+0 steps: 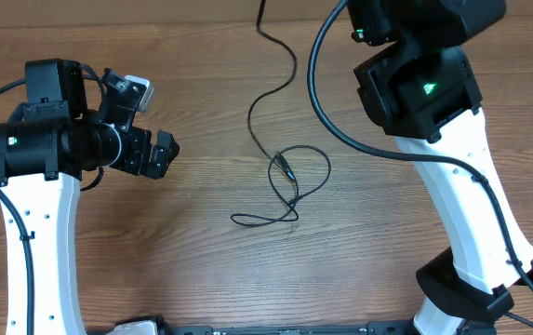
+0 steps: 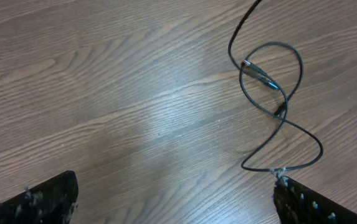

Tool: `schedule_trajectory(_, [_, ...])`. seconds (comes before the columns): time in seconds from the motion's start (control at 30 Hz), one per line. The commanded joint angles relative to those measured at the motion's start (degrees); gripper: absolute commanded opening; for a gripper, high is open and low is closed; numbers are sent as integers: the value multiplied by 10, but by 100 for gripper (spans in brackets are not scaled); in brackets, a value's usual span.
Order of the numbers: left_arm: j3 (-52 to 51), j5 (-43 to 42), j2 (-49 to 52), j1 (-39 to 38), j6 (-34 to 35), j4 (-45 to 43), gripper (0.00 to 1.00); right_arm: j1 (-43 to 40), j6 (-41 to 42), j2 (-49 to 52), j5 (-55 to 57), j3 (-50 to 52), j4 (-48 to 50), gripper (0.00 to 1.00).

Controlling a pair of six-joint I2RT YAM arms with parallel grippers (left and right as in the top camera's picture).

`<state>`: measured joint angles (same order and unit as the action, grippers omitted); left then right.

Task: Untangle cables
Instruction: 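Carry the cable off the table to the upper right and release it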

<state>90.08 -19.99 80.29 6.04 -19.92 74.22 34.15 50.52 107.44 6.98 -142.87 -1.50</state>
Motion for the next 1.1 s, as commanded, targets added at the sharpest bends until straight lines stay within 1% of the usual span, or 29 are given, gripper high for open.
schedule_trajectory(0.0, [5, -8, 0, 3, -7, 1, 100, -2, 55, -8, -80, -9, 18, 4])
schedule_trajectory(0.17, [5, -8, 0, 3, -7, 1, 100, -2, 65, -8, -92, -9, 45, 4])
schedule_trajectory(0.23, [5, -8, 0, 3, -7, 1, 100, -2, 48, -8, -83, -9, 50, 4])
schedule_trajectory(0.37, [5, -8, 0, 3, -7, 1, 99, -2, -71, -8, -36, -8, 52, 4])
schedule_trajectory(0.5, [5, -8, 0, 3, -7, 1, 99, -2, -246, -8, 17, -8, 31, 4])
schedule_trajectory(0.57, [5, -8, 0, 3, -7, 1, 100, -2, -338, -8, 74, -8, 8, 4])
schedule_trajectory(0.7, [5, -8, 0, 3, -7, 1, 99, -12, -464, -8, 184, -8, 4, 4])
schedule_trajectory(0.8, [5, -8, 0, 3, -7, 1, 99, -38, -527, -8, 229, -8, 22, 4])
schedule_trajectory(0.9, [5, -8, 0, 3, -7, 1, 100, -71, -566, -8, 256, -8, 30, 4])
schedule_trajectory(1.07, [5, -8, 0, 3, -7, 1, 99, -141, -581, -8, 279, -8, -2, 4])
